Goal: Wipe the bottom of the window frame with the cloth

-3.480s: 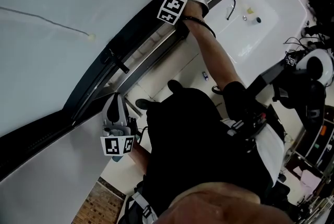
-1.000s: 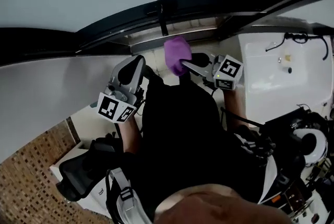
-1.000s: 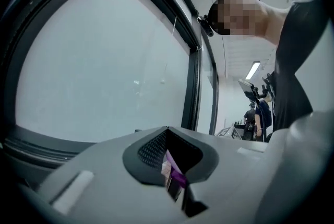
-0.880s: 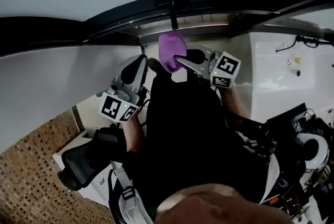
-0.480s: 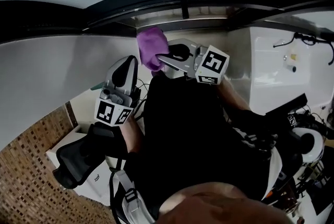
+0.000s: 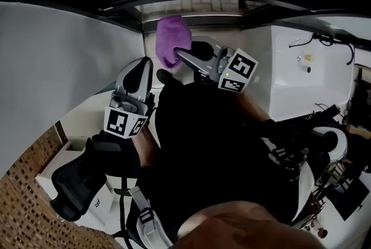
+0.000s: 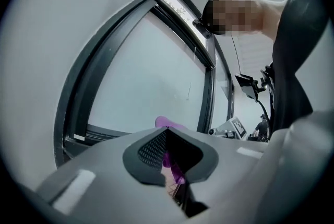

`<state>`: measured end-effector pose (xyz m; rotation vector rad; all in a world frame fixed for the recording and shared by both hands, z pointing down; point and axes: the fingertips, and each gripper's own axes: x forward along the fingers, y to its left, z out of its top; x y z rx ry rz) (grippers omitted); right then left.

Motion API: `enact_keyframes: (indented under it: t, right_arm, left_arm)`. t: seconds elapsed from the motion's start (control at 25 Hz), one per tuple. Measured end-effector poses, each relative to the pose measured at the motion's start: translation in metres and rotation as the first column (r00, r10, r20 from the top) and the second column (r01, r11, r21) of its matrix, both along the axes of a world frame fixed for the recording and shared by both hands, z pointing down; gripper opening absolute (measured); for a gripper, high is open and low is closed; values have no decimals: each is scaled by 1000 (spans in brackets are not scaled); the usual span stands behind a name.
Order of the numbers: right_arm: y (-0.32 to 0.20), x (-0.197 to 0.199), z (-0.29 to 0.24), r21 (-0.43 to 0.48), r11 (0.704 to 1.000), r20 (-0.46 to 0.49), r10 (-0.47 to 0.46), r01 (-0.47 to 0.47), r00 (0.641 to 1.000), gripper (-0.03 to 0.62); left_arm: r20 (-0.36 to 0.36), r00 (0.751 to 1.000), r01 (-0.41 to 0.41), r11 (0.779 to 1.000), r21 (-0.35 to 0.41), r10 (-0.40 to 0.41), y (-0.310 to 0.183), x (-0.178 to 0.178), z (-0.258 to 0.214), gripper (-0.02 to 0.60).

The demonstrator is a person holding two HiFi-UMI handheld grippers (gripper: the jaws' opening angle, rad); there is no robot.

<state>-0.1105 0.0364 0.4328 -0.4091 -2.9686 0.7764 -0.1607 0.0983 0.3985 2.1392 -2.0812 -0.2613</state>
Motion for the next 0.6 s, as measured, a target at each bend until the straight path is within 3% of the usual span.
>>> enact_keyframes:
  t: [0.2,0.4,0.6]
  right_arm:
    - [32,-13,-11,41,999,-4,21,-21,1000,66]
    - [27,-6,-9,58,996,2,65,-65,998,64]
    - [27,-13,-23,102,995,41,-6,1,999,64]
  left_arm:
    - [-24,999,-38,998,46,39,22,-20,3,2]
    - [-28,997,-66,995,72,68,16,-22,7,2]
    - [8,1000,-24,995,95,23,17,-24,-9,2]
